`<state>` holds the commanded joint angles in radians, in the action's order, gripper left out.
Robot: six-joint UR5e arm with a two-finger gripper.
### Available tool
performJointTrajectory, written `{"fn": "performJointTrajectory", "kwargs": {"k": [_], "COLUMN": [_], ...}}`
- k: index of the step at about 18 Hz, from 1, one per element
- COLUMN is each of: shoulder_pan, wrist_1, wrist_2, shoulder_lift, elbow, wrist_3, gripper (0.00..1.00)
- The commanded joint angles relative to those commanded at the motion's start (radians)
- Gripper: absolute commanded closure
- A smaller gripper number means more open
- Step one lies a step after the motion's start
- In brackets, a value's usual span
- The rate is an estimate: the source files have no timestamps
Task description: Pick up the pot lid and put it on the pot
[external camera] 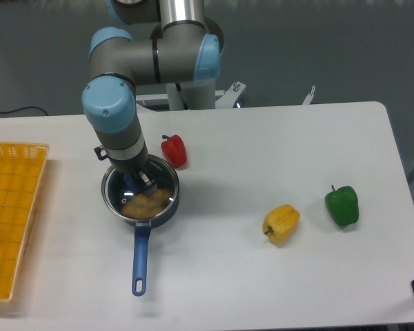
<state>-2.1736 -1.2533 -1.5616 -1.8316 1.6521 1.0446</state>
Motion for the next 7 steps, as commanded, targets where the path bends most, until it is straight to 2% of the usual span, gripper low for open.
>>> {"fn": "performJointTrajectory", "kwargs": {"k": [7], "shoulder_pan": [-0.008], "wrist_1": [-0.002], "wrist_2": [0.0], "shoulder_lift": [0.0], "elbow": [0.003], "wrist_3": [0.002], "gripper": [0.59]}}
